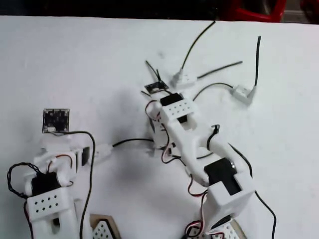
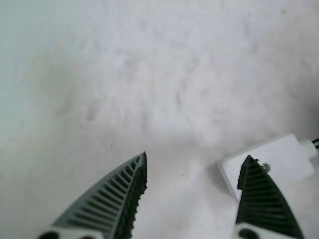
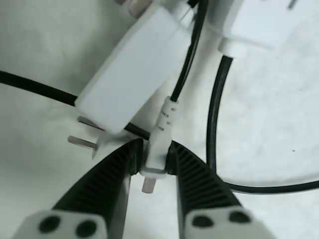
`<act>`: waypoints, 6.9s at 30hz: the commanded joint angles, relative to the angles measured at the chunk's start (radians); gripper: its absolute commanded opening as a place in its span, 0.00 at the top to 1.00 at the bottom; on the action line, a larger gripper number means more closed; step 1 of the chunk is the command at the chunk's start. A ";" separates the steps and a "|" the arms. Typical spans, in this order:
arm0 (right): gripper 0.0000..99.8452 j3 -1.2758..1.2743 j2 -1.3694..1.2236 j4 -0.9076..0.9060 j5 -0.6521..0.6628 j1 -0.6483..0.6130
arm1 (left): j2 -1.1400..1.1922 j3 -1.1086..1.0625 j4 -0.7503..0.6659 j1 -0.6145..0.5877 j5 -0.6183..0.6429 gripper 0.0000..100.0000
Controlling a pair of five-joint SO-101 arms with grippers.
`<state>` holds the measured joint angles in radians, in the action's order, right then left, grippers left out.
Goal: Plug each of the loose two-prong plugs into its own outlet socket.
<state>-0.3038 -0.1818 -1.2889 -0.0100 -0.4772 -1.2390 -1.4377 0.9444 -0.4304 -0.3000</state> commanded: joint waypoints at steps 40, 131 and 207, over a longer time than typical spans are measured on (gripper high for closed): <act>0.98 -0.824 1.388 0.610 0.058 -0.274 | -0.018 0.310 -0.103 0.395 0.391 0.71; 0.98 -0.845 0.911 1.178 -0.212 0.496 | 1.498 1.258 0.140 0.782 0.117 0.91; 0.98 -0.852 0.908 1.155 -0.204 0.490 | 1.116 0.812 -0.055 0.426 -0.245 0.78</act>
<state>-1.1999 0.7281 -0.1335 -0.2110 0.0077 -0.0959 -0.6414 0.8784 -0.0084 -0.5577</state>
